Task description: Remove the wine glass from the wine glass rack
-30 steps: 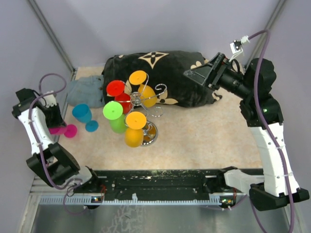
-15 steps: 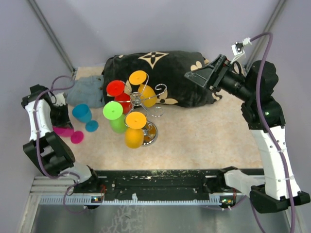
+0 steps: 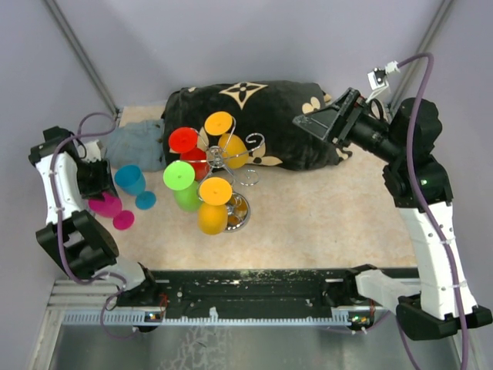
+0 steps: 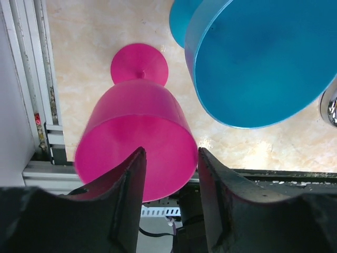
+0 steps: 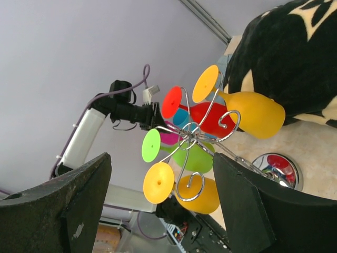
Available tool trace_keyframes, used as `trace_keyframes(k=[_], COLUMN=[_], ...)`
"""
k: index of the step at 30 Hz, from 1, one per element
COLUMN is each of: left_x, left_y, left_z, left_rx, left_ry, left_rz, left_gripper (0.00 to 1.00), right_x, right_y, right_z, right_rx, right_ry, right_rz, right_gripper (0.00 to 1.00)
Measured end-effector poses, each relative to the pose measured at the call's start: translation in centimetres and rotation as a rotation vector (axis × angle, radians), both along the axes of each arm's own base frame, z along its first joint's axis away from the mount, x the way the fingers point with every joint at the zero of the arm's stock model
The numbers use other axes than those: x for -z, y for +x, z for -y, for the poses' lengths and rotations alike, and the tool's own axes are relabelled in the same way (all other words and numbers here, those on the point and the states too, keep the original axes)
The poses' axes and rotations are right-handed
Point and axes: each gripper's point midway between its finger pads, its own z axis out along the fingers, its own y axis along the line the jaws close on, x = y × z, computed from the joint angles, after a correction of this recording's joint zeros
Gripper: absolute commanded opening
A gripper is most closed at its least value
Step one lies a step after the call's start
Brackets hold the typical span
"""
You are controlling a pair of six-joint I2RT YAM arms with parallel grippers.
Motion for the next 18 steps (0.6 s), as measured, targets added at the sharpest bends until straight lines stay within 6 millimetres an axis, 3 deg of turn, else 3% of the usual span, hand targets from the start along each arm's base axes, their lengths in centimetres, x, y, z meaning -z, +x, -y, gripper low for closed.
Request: trace_keyframes(k=[5,9,13,18], left_x=[-1.4,-4.2,-8.5,-15.4], left_y=[0.6,2.0,3.2,3.0], left_z=[-0.3,-1.1,-1.7,-1.4], left_rx=[0.005,0.011,0.012,0.013], left_ry=[0.017,0.064,0.138,0.243], left_rz=[0.03,0.116,0.254,0.47], left_gripper=[0.59,0.63,0.68,0.72], right_x=[0.8,1.8,3.2,5.8], right_y=[0.2,1.2,4.0,6.9], right_z=[-0.1,-0.5,-1.6,-2.6], right_rx=[-0.001,-0.021,-0.047,-0.068], right_ry=[-0.009,-0.023,-0.038,-0.054], right_rz=[-0.018,-0.056,-0.123,-0.212], right_gripper=[0.78,0.78,0.78,0.77])
